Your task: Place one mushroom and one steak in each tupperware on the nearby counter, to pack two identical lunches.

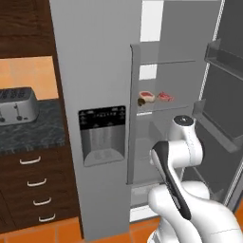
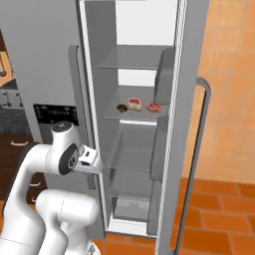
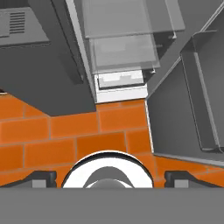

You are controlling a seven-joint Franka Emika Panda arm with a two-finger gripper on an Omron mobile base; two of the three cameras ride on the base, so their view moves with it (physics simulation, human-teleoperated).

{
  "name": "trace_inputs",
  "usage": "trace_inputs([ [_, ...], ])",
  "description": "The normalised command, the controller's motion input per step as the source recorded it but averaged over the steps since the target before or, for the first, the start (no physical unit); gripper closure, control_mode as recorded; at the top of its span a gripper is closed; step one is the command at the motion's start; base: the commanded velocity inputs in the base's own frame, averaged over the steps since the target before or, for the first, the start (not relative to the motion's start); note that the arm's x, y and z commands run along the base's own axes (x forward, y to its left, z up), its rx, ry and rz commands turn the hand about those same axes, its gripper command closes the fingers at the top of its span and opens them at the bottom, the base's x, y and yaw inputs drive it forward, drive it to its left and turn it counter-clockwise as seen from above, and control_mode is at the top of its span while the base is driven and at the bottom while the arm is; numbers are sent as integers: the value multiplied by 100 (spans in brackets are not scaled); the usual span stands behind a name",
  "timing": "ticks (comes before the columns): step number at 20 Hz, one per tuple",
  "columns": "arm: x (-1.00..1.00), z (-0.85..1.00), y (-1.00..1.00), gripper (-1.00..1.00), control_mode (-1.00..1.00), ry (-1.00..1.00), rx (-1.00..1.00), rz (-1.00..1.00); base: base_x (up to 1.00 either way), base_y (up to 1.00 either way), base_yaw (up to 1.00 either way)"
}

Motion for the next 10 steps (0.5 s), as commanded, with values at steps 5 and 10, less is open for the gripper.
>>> trace_inputs([
  [5, 0, 0, 0, -100, 100, 0, 0, 0, 25, -19, 2],
  [10, 0, 0, 0, -100, 100, 0, 0, 0, 41, -1, -2],
])
